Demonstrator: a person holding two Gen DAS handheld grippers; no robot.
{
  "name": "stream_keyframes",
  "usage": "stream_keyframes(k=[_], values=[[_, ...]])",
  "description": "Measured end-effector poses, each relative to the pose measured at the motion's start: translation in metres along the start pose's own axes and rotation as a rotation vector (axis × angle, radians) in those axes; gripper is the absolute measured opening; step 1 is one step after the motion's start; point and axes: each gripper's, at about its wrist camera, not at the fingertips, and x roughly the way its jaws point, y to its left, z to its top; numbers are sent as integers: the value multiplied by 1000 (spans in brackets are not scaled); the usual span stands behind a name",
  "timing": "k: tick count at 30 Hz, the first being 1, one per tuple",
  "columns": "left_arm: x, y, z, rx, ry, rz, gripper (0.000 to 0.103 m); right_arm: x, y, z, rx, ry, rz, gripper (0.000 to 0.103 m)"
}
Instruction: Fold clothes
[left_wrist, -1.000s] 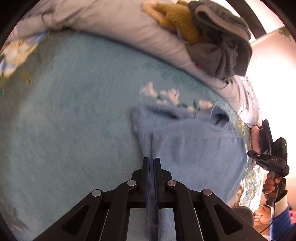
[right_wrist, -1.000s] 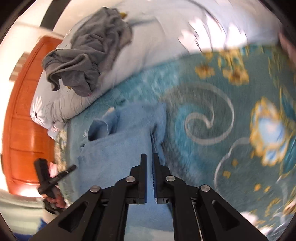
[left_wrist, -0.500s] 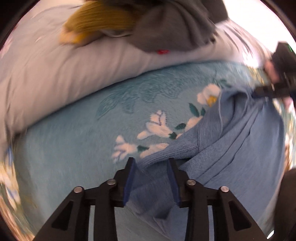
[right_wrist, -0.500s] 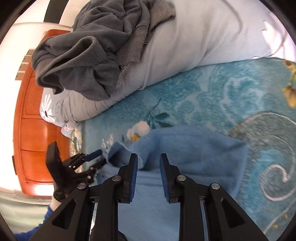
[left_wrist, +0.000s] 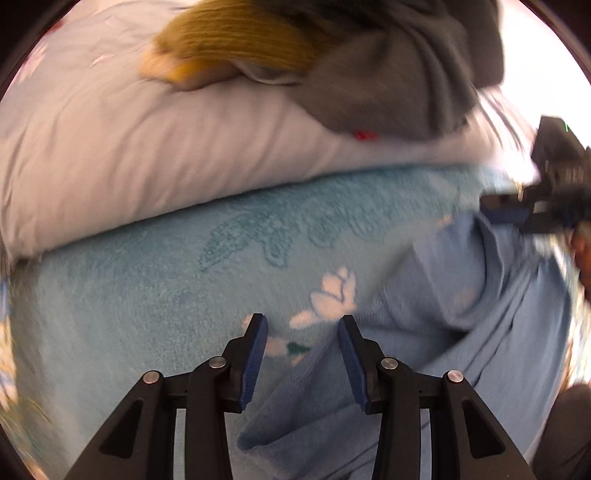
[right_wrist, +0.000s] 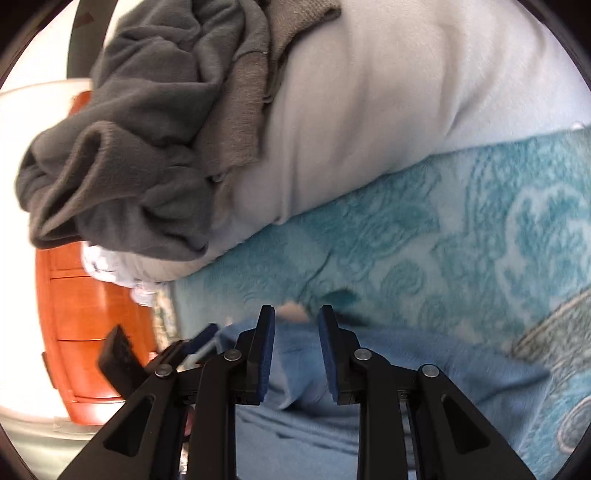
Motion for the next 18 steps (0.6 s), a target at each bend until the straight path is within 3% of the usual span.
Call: stream_keyframes(k=[3, 5, 7, 12, 15, 18], values=[[-4, 9, 4, -93, -20, -38, 43, -9, 9, -1, -69, -12, -28, 25], [-9, 9, 4, -94, -20, -79, 43, -19, 15, -3, -138, -26, -72, 25], [-12, 3, 2, -39, -7, -71, 43, -28, 21, -6, -212, -19, -118, 25], [-6, -17, 0, 86, 41, -49, 45, -13, 30, -24, -357, 135, -167, 25], [-1, -27, -2, 90, 41, -30, 45, 2, 32, -28, -363, 160, -156, 25], [1, -29, -4, 40, 22, -31, 45, 3, 26, -23, -308, 122, -134, 25]])
